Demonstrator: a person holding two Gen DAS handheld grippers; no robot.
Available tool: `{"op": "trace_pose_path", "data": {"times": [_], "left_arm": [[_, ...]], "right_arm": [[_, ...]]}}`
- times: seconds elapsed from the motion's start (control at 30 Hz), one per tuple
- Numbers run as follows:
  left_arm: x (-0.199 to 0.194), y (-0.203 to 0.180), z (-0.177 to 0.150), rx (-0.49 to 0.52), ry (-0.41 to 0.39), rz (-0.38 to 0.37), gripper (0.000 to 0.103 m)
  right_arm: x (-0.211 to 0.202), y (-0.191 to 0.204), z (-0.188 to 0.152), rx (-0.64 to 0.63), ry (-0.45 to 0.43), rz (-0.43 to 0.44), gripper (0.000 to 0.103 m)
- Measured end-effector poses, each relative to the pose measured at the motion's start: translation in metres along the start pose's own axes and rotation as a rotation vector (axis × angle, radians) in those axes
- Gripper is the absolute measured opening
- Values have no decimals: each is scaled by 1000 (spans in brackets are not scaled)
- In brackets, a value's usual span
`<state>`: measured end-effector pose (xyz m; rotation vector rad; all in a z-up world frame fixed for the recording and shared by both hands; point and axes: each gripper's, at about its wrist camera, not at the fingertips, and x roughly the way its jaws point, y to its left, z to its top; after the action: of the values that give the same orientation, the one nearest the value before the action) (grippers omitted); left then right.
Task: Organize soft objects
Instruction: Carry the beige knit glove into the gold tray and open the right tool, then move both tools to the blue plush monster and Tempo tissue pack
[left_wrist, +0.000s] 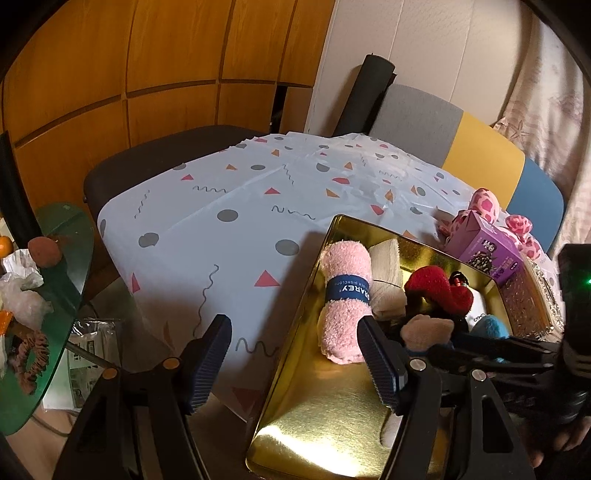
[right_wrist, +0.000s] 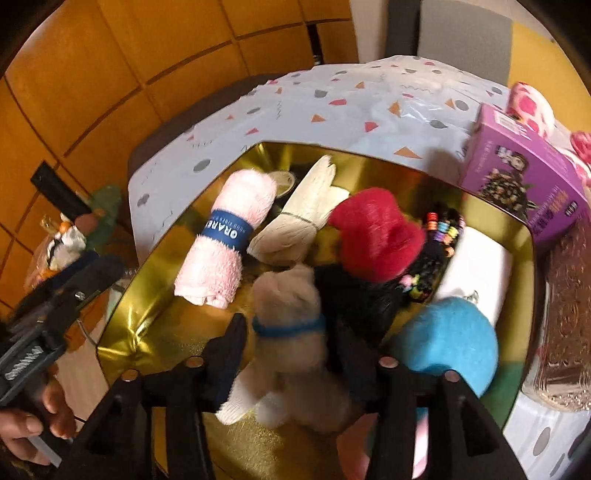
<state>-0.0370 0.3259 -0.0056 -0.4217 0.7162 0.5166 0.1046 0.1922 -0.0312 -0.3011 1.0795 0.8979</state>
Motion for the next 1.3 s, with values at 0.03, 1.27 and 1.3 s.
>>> {"op": "trace_pose_path", "data": {"times": [0.03,1.27,1.3], "left_arm": [[1,0,0,-1,2,1,71],[-35,-98,-23,264,-29,-133,72],[-36,-101,-24,272,-30,-137,72]], "right_arm": [[-4,-2,-1,6,-9,-1,55],[-141,-109,-98,284,-284,-224,55],[-146,-118,-104,308,-289,-239,55]]}}
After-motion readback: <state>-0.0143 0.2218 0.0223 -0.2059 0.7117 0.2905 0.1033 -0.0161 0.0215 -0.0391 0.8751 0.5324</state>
